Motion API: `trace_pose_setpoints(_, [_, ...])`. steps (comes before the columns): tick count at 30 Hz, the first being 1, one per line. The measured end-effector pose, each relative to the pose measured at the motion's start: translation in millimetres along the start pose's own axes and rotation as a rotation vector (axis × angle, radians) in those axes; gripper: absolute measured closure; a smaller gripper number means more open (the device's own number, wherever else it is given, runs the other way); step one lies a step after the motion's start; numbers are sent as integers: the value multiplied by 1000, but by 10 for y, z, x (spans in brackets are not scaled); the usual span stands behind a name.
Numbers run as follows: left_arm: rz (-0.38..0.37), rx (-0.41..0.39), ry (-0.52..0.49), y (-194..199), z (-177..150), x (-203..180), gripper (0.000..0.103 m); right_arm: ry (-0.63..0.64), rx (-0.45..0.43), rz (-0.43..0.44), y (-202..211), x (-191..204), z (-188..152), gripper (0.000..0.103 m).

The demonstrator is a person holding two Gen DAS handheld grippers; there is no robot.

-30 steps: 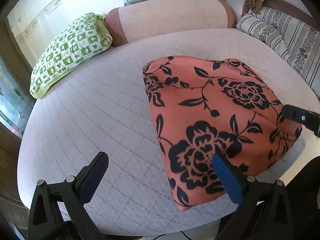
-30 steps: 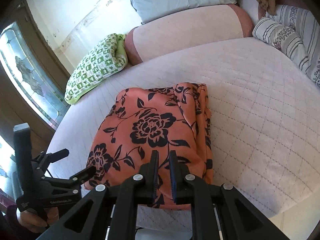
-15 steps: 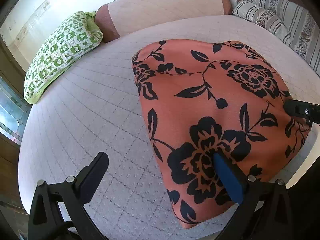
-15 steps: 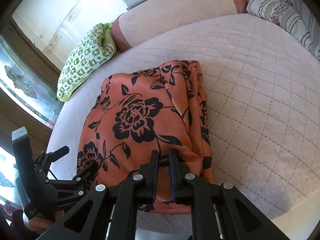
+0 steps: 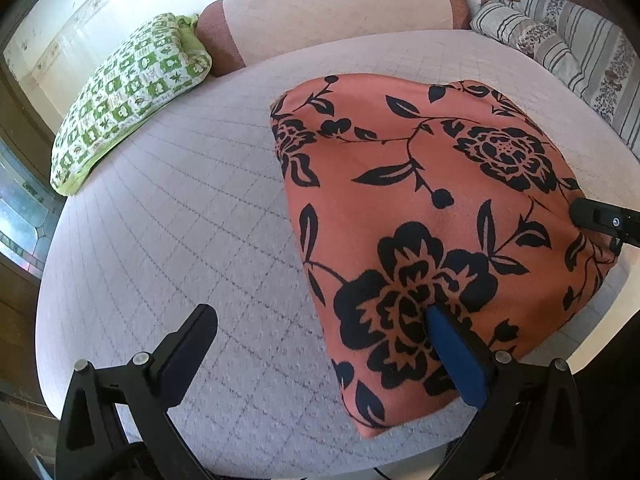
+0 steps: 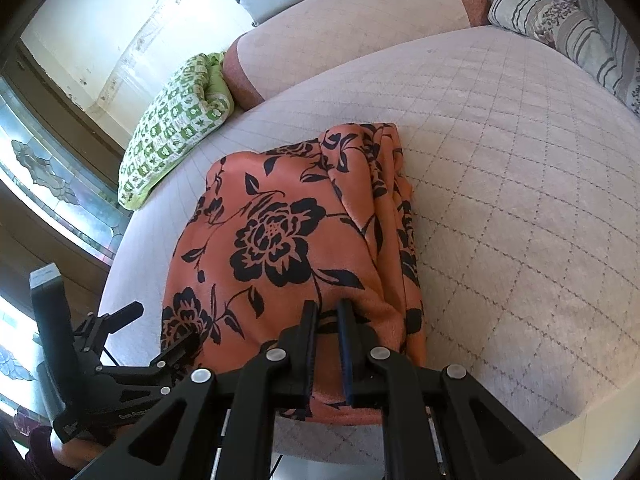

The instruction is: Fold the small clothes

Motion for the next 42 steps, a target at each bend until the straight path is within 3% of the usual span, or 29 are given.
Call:
trace_pose_setpoints(12, [46,-34,4,327,-11,113,0,-47,-89,27,294,-21,26,90])
trace_pose_setpoints(15, [52,-50,20,406,6,161,0,-53,-134,52,398,-22,47,82])
trace_pose_setpoints(16, [51,-54,23,421,12,174,0,-57,-150,63,430,-19,52,70])
trace_pose_setpoints(17, [50,-59,26,437,30,204,0,-63,-174,77,479,-18,57,43])
trace_pose_setpoints(19, [51,-69,30,465,48,232,0,-76,-227,95,571,-17,61,17])
trace_pose_setpoints(23, [41,-78,40,492,90,284,0,-66,-280,110,693,1,85,17])
trace_pose_setpoints(27, [26,-85,40,500,113,301,0,-100,-269,150,704,-51,142,17])
trace_pose_setpoints(34, [10,-76,42,423,184,287,0,-105,-218,143,627,-148,324,17])
trace_pose_setpoints(40, [-1,-59,56,305,217,259,0,-48,-167,89,483,-155,360,18])
trace_pose_setpoints(42, [-7,-46,58,238,233,250,0,-41,-148,34,428,-173,352,18])
Point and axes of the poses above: each gripper's, at about its wrist camera, not at the fingertips, and y roughly against the way its jaws point, x to its left, z to its top, the point moved 1 cm from there along -y, roughly the way its jaws point, and after that the axes turned 13 degrees about z, right-handed, at the moved point
